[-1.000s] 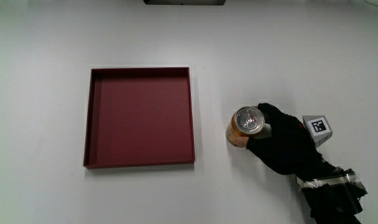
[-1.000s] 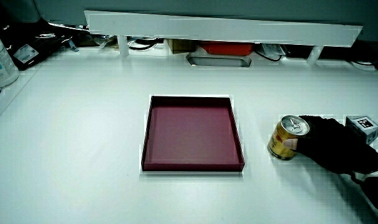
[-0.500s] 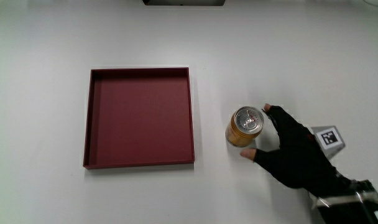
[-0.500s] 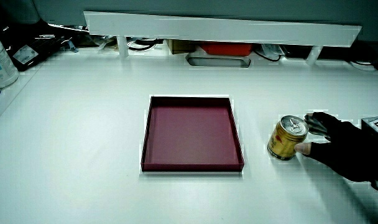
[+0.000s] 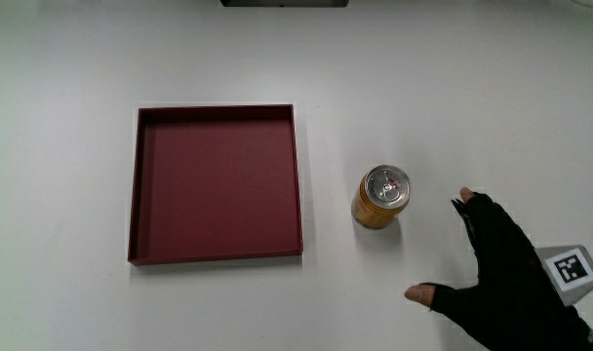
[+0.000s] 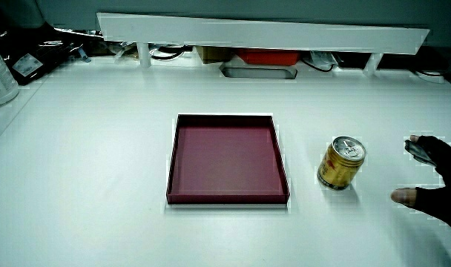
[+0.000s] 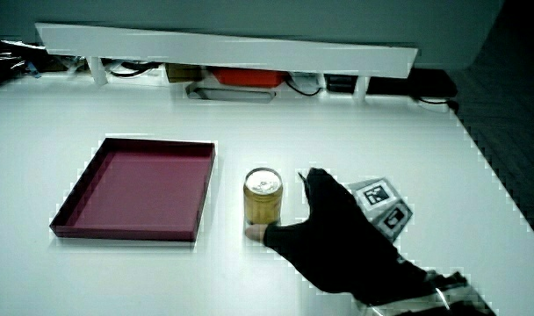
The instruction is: Place red bull on desk
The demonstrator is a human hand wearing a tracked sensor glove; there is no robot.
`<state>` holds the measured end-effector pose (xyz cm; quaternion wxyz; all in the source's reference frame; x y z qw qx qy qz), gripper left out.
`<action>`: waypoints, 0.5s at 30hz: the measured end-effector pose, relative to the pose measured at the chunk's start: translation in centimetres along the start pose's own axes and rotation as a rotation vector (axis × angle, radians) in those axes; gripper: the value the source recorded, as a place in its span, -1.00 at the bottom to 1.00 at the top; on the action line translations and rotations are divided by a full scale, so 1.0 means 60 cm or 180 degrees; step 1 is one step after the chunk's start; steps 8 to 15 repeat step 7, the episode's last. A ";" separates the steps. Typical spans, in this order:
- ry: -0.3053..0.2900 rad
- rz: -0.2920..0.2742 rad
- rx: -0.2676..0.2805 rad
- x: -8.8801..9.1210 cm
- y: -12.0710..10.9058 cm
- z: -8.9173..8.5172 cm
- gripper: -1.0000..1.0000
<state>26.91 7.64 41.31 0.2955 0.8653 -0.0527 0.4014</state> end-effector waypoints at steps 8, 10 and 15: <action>-0.0272 -0.0107 -0.0138 -0.024 -0.022 -0.006 -1.00; -0.0272 -0.0107 -0.0138 -0.024 -0.022 -0.006 -1.00; -0.0272 -0.0107 -0.0138 -0.024 -0.022 -0.006 -1.00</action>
